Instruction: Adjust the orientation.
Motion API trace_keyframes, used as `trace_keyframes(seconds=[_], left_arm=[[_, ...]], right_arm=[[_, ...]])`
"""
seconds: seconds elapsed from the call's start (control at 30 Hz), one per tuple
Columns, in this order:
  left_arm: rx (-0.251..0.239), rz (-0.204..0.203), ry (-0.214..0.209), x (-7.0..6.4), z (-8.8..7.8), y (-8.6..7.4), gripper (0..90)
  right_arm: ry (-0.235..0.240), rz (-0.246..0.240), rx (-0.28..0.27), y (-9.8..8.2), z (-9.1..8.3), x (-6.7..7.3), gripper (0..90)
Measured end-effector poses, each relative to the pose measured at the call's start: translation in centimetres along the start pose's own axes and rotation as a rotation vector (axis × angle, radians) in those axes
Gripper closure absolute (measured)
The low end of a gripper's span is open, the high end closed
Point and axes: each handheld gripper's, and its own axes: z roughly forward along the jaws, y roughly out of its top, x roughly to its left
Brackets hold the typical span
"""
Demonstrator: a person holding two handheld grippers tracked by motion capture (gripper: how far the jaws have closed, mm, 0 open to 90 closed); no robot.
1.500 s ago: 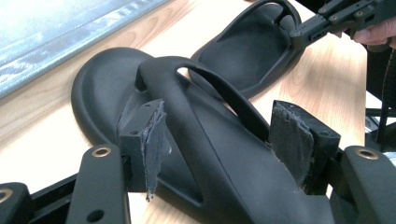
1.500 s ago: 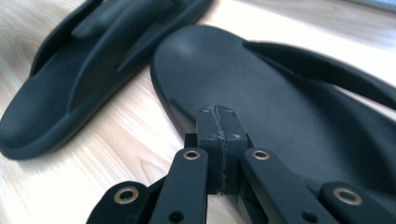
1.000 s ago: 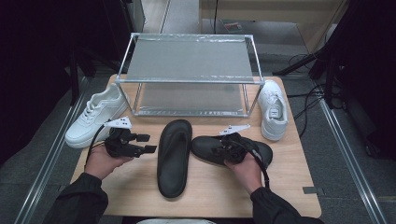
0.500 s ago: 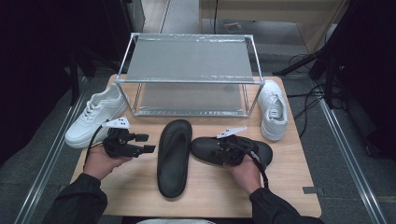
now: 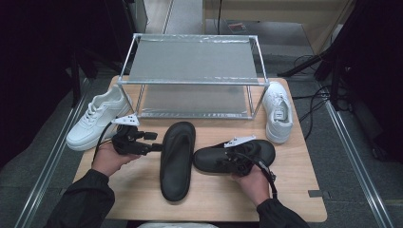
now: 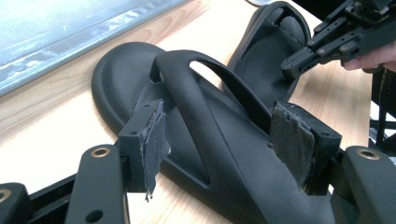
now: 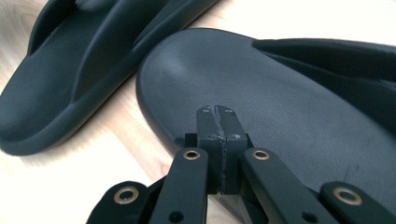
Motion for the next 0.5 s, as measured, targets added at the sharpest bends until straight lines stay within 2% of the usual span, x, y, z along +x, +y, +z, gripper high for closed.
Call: trace_keyframes(seconds=[0.33, 0.5], left_arm=[[0.012, 0.006, -0.025, 0.1, 1.3, 1.2, 36.9], [0.014, 0.013, -0.032, 0.3, 1.8, 1.6, 37.0]], right_arm=[[0.0, -0.008, 0.017, -1.6, -0.9, 1.2, 90.0], [0.006, 0.005, 0.022, -2.2, -1.4, 1.2, 90.0]])
